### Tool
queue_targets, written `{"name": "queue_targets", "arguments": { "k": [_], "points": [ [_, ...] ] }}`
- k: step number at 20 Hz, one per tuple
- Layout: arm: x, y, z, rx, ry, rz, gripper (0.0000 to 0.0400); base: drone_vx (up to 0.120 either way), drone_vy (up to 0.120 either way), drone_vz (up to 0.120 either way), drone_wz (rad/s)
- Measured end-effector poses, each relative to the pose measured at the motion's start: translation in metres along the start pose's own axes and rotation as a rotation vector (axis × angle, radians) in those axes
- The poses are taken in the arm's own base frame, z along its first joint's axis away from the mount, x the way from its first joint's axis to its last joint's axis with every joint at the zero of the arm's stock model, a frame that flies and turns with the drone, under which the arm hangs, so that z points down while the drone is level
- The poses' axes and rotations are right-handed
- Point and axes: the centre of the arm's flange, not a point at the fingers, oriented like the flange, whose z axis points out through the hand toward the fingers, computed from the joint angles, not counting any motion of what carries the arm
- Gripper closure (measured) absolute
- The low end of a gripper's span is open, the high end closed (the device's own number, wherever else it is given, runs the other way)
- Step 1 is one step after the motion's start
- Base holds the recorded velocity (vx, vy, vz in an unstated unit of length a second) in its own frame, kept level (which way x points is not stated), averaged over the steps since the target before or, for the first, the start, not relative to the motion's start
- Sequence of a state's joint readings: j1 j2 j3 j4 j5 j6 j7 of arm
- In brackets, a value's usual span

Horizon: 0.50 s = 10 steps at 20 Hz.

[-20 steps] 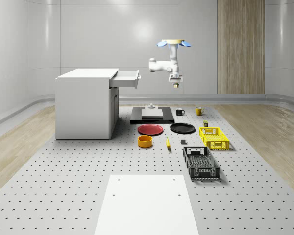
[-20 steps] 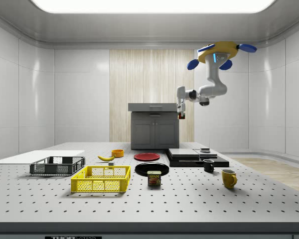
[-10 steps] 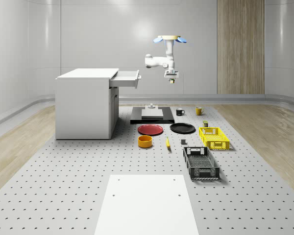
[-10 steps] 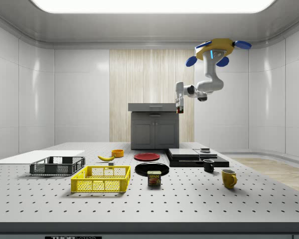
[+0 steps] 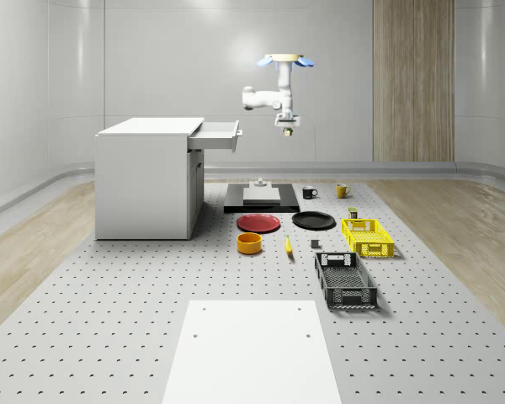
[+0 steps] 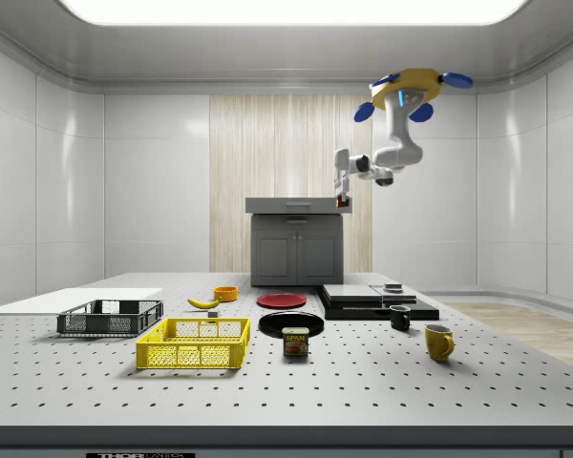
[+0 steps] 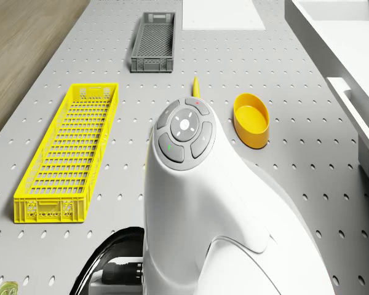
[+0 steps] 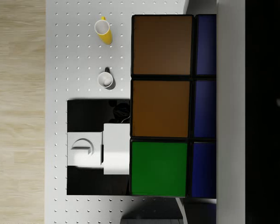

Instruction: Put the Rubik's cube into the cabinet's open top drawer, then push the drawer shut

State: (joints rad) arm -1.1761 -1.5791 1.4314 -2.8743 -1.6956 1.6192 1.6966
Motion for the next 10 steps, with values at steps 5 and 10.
{"name": "queue_targets", "arguments": {
  "k": [5, 10],
  "points": [
    [0.0000, 0.0000, 0.0000, 0.000, 0.000, 0.000, 0.0080, 0.000, -0.120, 0.120, 0.000],
    [0.0000, 0.0000, 0.0000, 0.000, 0.000, 0.000, 0.0080, 0.000, -0.120, 0.120, 0.000]
  ]
}}
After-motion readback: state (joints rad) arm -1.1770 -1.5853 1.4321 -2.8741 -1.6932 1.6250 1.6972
